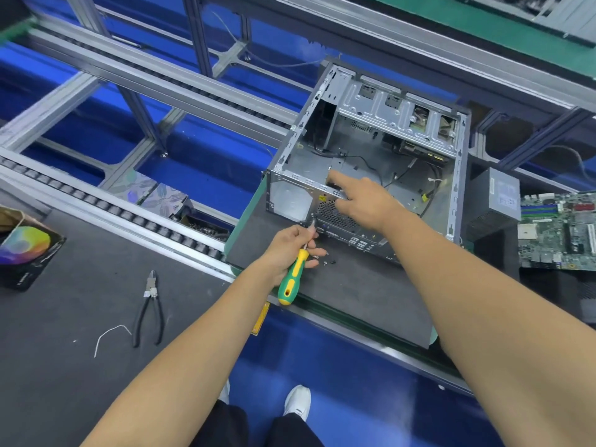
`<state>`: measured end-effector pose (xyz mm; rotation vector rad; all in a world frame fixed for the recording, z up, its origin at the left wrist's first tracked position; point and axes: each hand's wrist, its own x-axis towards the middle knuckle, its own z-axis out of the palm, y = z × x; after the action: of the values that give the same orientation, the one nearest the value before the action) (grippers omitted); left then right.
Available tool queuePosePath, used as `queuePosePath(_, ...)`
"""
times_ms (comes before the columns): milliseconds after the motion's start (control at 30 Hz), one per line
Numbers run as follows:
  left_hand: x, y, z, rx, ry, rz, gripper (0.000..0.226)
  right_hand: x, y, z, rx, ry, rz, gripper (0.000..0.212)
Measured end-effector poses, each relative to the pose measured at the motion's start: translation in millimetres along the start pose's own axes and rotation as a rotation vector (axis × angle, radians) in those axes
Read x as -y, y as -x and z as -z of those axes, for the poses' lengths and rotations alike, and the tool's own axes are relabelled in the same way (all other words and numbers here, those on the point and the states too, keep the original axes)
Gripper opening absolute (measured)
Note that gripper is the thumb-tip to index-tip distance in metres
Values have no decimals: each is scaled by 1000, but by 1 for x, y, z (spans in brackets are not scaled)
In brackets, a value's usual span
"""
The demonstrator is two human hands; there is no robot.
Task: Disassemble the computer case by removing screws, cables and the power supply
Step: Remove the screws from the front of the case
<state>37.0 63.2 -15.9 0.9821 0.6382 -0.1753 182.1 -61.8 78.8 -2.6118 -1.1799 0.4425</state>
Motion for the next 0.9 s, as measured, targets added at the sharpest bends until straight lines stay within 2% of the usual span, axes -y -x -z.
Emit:
queuePosePath(100,-1,3,-6,-105,-222,-70,28,0,0,0,1,-1,-5,29)
queuePosePath(233,10,6,-25,-420,-797,-255,28,1,2,0,-6,-3,-10,27)
queuePosePath(300,15,3,-28,-459,-895,-331,24,1,2,0,-2,-5,-9,26)
queuePosePath(367,15,-3,-26,-421,-797,-344,23,2,2,0,2,-4,-14,27)
queuePosePath(467,16,-5,-23,-294,-463,-319,28,1,2,1,1,-4,-22,28)
queuePosePath(567,10,-8,-14,-167,-111,-144,31,3,2,3,7,1,-22,29)
queuePosePath(633,4,-10,-9,-68,38,-18,27,3,3,4,8,2,-26,30)
queuePosePath(733,-3,-13,-4,2,108,64,22,4,3,4,3,3,-21,32)
queuePosePath(900,-11,-11,2,-2,-8,115,26,3,2,3,3,-10,-10,32)
